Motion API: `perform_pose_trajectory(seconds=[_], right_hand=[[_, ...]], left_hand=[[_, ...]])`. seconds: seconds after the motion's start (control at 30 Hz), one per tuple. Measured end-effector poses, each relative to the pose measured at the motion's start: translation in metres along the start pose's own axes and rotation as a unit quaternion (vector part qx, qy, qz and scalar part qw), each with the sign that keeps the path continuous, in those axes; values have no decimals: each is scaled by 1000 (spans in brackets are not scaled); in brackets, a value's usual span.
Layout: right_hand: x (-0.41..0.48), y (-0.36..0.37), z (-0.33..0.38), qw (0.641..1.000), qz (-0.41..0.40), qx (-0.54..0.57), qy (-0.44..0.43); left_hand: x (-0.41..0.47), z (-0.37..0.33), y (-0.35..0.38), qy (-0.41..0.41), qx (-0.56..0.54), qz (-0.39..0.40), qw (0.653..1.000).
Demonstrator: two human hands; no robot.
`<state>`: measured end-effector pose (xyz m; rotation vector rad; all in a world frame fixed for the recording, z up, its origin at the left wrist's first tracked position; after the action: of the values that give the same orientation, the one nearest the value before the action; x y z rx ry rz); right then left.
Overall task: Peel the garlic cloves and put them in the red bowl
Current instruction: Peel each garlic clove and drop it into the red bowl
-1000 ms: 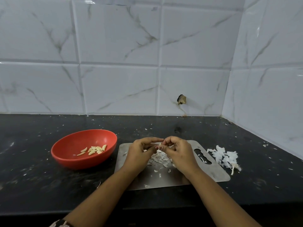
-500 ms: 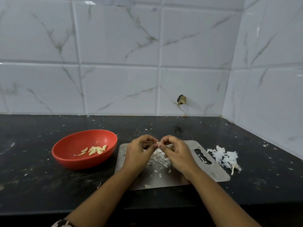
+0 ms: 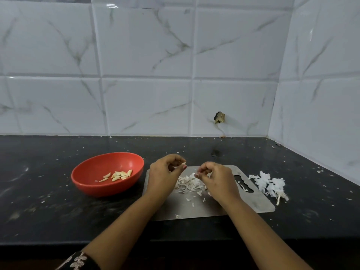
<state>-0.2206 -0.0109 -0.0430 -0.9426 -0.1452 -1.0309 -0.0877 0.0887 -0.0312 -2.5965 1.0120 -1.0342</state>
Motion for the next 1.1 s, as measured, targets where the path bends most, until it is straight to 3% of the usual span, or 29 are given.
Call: perform_pose_trajectory(seconds=[0.2,0.3,0.43,0.63,0.73,0.9,1.1], right_hand=[[0,0,-1,1000,-20,-2,-15],[-2,2,1,1000,-4,-18,-24],[-2,4,1,999,17,-42,-26],[-1,5,0,998,32,-55,-26],[-1,4,-1,999,8,-45,-24],[0,-5,-5,997,-47,-59,11],[-2,-9,-8,973,96,-193,76]], left_hand=[[31,-10,-62,-47,19,-32,998],[48,3,-114,-136,134,22,981],[53,33,-159,-212,299,95,926],[56,60,-160,-229,340,129,903],[58,61,-154,-216,364,105,900],[61,41,-144,-138,324,18,936],[36,-17,-84,-14,205,53,977]])
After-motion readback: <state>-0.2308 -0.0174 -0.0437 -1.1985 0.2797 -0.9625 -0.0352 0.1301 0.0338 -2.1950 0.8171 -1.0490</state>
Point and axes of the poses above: each hand's wrist, its own x-axis towards the middle knuckle, its own y-axis out of the palm, z = x × y, the point moved 1 cm from there along x, towards the middle knuckle, and after that the axes turned 3 degrees about z, right-handed, at the moved point
